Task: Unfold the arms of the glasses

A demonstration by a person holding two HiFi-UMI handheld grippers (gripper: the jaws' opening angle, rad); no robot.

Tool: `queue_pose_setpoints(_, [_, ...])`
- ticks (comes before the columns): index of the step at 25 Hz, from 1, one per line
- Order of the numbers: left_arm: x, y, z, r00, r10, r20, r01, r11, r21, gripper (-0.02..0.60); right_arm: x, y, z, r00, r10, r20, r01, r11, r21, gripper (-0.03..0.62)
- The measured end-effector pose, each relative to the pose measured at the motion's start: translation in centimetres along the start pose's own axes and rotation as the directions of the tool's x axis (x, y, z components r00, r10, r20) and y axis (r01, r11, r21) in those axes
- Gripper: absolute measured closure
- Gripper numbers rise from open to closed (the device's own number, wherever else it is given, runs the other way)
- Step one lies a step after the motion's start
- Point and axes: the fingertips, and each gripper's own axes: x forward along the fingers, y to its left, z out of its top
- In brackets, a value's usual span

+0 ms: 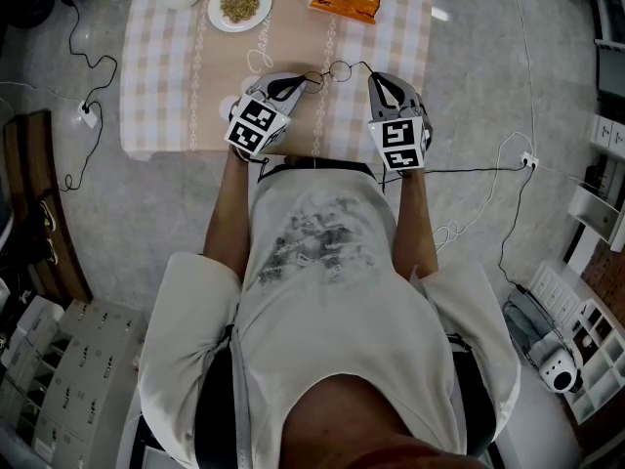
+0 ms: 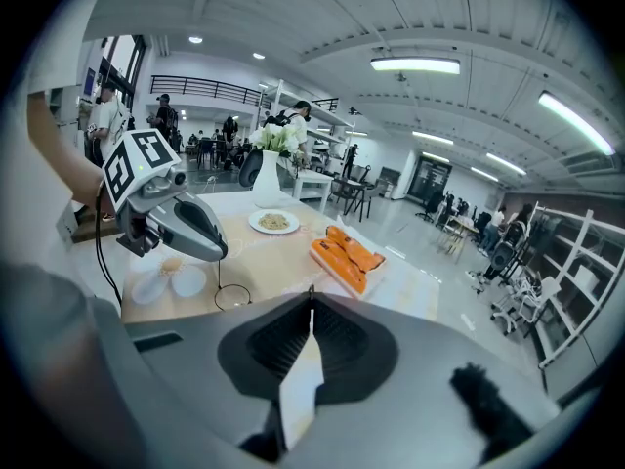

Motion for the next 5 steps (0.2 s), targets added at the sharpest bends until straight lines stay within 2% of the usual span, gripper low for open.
queue_pose_setpoints(5, [-0.04, 0.02, -0.1, 1.0, 0.001, -0.002, -0.001, 1.0, -0.002, 0.573, 0.0, 0.15, -0.06, 1.0, 0.002, 0.002, -0.002, 1.0, 0.011, 0.572])
